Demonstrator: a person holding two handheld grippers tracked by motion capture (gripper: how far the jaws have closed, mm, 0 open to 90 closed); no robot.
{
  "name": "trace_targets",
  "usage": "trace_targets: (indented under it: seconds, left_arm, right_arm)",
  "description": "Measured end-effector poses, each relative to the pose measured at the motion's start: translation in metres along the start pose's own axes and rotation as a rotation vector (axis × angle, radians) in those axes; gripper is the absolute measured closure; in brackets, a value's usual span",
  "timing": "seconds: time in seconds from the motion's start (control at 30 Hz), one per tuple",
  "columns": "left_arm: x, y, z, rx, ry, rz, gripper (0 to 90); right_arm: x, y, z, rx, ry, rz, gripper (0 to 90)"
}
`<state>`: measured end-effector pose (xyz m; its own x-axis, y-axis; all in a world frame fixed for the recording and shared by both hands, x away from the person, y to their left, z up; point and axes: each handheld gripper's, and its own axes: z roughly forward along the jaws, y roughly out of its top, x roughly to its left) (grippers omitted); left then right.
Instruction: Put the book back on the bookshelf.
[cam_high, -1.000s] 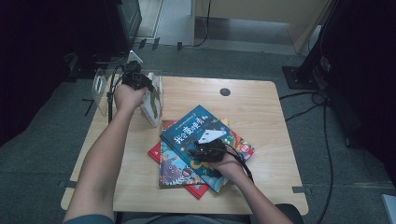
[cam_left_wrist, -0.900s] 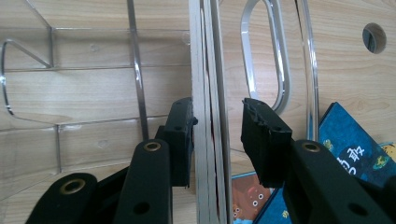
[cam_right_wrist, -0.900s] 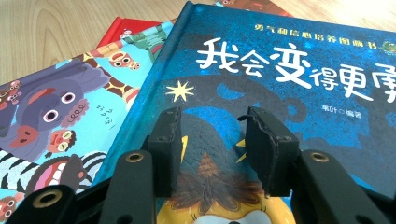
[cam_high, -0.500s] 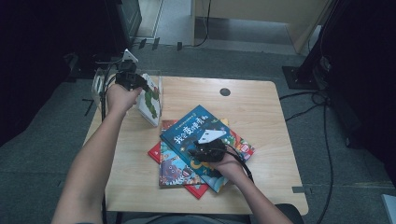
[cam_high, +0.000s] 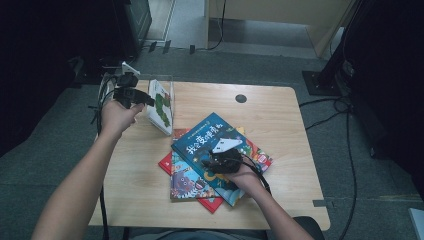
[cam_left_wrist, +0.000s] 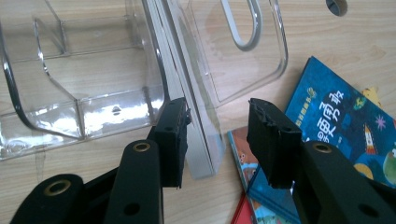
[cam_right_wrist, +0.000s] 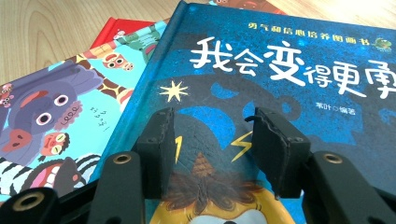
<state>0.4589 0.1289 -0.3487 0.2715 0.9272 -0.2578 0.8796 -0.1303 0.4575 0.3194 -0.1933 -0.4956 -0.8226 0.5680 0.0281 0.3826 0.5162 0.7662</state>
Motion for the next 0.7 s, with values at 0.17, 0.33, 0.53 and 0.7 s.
trace_targets:
  seconds: [0.17,0.33,0.53,0.7]
  left_arm:
    - [0.003,-0.015,-0.007,-0.022,-0.020,0.010,58.3]
    - [0.005,-0.031,-0.009,-0.028,-0.037,0.011,58.1]
    - [-0.006,-0.049,-0.010,-0.054,-0.045,0.043,55.8]
    - [-0.015,-0.062,-0.004,-0.045,-0.060,0.080,55.2]
  right_arm:
    - [-0.001,0.001,0.001,0.004,0.004,-0.003,46.8]
    - [-0.003,0.003,0.003,0.004,0.009,-0.002,46.6]
    - [-0.007,0.004,0.004,-0.001,0.023,0.021,48.0]
    - [-0.009,0.005,0.004,0.000,0.018,0.022,48.4]
